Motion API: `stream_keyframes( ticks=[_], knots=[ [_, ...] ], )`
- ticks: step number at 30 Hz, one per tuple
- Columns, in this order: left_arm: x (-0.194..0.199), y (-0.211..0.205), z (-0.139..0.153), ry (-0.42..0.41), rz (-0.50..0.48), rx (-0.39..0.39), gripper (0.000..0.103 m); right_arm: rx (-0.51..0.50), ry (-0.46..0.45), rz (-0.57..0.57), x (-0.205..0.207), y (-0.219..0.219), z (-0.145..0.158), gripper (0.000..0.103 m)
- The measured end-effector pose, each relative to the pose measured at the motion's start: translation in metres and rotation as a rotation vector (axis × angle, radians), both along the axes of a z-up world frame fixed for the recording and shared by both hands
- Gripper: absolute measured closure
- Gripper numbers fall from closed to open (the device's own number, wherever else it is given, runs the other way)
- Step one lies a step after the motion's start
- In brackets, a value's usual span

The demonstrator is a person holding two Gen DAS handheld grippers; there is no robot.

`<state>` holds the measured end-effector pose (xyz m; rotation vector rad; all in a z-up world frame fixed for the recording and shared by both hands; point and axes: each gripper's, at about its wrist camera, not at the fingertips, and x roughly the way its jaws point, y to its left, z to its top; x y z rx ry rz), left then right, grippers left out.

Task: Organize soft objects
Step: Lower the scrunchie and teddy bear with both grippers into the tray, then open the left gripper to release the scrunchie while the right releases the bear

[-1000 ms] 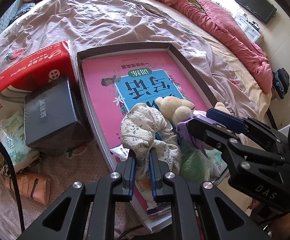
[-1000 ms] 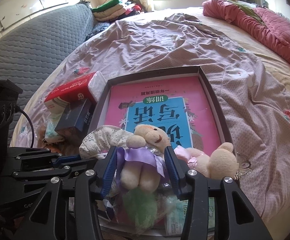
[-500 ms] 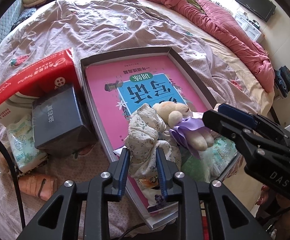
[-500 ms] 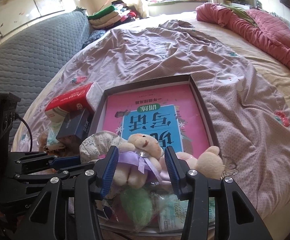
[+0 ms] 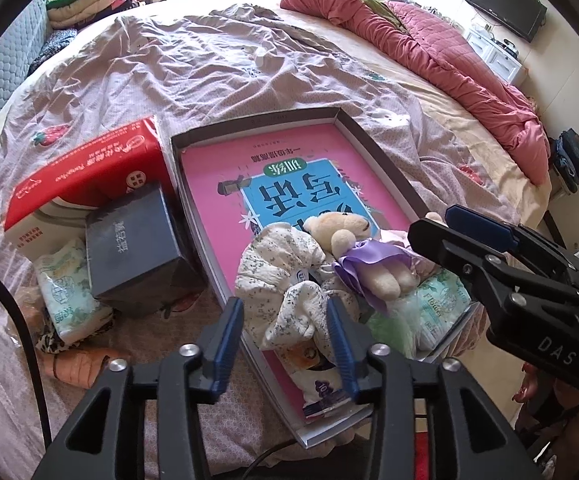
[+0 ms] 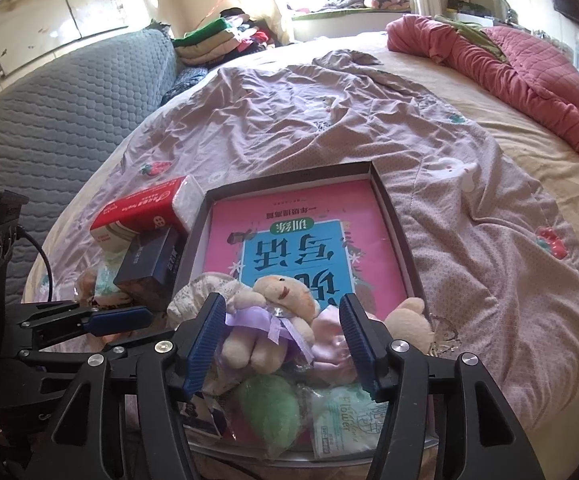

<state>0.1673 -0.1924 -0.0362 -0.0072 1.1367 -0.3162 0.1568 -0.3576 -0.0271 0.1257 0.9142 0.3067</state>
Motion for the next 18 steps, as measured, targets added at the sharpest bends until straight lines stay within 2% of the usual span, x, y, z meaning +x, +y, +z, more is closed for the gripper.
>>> stream_keyframes(
  ticks=[14,18],
  knots=[
    [-0.010,0.009,0.027,-0.061,0.025,0.006,0.046,-0.014,-0.049,-0.021,-0.008,0.000,0.020,0.038],
    [-0.015,0.014,0.039,-0.088,0.039,0.010,0.039,-0.026,-0.075,-0.024,-0.011,0.002,0.029,0.028]
  ],
)
